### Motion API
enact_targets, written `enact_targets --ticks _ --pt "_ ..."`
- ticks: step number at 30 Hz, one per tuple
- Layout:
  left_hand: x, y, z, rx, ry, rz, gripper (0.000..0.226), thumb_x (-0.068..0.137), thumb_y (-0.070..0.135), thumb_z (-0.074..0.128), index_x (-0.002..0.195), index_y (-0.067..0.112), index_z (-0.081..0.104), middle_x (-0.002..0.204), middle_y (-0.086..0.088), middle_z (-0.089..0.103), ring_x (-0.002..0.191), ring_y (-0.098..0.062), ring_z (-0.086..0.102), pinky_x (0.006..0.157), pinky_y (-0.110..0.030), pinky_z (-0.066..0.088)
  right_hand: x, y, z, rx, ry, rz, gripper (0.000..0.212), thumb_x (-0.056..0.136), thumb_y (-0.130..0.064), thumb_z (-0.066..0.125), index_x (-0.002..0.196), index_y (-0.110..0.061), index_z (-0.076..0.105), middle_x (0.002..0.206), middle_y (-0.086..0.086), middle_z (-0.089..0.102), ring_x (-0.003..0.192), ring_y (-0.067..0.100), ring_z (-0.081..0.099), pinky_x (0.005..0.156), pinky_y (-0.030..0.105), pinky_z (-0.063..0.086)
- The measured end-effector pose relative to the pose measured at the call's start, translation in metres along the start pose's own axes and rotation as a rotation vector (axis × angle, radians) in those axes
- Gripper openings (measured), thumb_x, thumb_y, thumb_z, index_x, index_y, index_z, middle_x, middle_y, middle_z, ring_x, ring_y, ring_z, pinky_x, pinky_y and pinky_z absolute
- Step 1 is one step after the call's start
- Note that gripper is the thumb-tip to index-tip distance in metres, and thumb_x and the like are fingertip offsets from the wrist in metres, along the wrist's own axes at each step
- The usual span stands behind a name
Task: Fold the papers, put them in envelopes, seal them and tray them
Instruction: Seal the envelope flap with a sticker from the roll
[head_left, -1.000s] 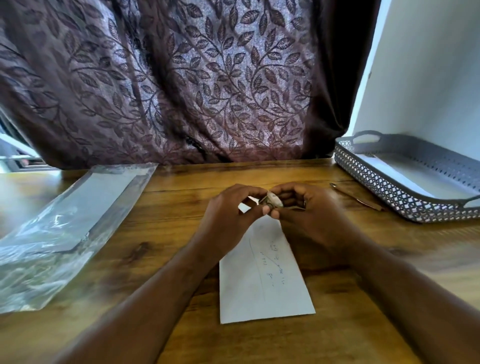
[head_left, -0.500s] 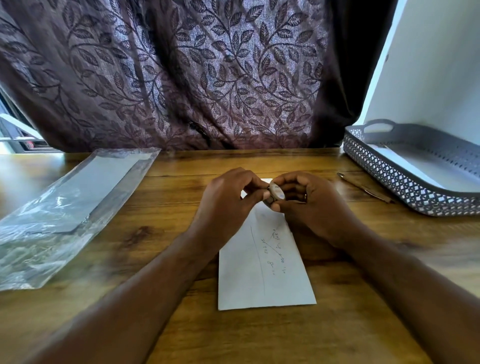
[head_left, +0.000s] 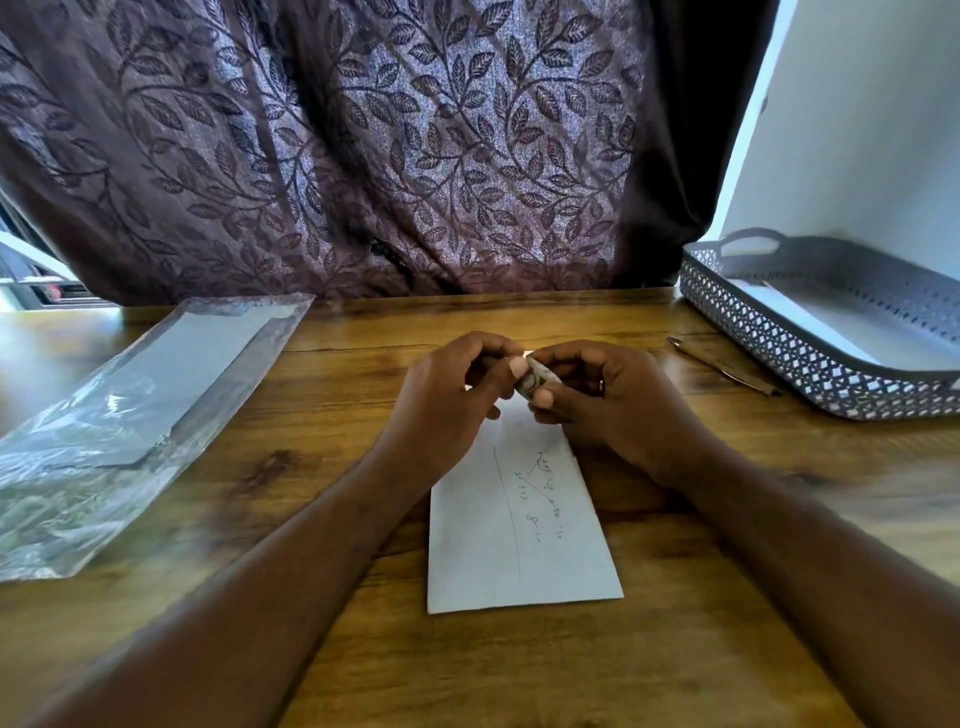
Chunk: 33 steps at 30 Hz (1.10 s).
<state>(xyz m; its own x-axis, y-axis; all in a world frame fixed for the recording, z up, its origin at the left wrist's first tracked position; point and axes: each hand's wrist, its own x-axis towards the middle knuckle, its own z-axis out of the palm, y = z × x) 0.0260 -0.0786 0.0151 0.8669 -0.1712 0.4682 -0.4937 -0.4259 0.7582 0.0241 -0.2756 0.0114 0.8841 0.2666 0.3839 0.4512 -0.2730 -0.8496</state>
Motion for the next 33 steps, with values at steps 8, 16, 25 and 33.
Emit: enact_targets --ticks 8,16,25,33 --pt "0.0006 0.0044 -0.0009 -0.077 0.022 -0.020 0.005 0.088 0.024 0.072 0.092 0.024 0.071 0.096 0.009 0.074 0.084 -0.009 0.070 0.057 -0.024 0.058 -0.0015 -0.0025 0.0000 0.040 0.012 0.029 0.035 0.081 -0.015 0.080 0.114 -0.011 0.068 0.099 0.003 0.078 0.090 0.018 0.076 0.080 0.042 0.064" --pt "0.0011 0.0061 -0.0013 -0.300 -0.020 -0.149 0.013 0.082 0.015 0.074 0.089 0.007 0.067 0.093 -0.005 0.073 0.078 -0.016 0.075 0.060 -0.024 0.059 -0.0034 -0.0016 -0.0053 0.104 -0.112 0.013 0.045 0.084 -0.014 0.076 0.128 -0.017 0.067 0.116 -0.005 0.076 0.111 0.012 0.070 0.097 0.034 0.057" --pt "0.0021 0.0013 -0.0008 -0.108 0.026 -0.078 0.008 0.092 0.019 0.068 0.085 0.021 0.065 0.084 0.003 0.069 0.078 -0.012 0.066 0.054 -0.021 0.057 0.0000 0.0038 -0.0078 0.111 -0.057 0.082 0.038 0.080 -0.015 0.080 0.117 -0.011 0.071 0.103 0.005 0.077 0.094 0.024 0.075 0.083 0.041 0.063" --pt "0.0029 0.0015 -0.0035 -0.014 0.044 -0.074 0.008 0.092 0.024 0.068 0.085 0.026 0.065 0.083 0.007 0.070 0.079 -0.015 0.066 0.053 -0.021 0.056 0.0014 0.0040 -0.0069 -0.064 0.028 0.037 0.033 0.082 -0.021 0.082 0.113 -0.014 0.074 0.097 -0.002 0.078 0.084 0.016 0.075 0.078 0.037 0.063"
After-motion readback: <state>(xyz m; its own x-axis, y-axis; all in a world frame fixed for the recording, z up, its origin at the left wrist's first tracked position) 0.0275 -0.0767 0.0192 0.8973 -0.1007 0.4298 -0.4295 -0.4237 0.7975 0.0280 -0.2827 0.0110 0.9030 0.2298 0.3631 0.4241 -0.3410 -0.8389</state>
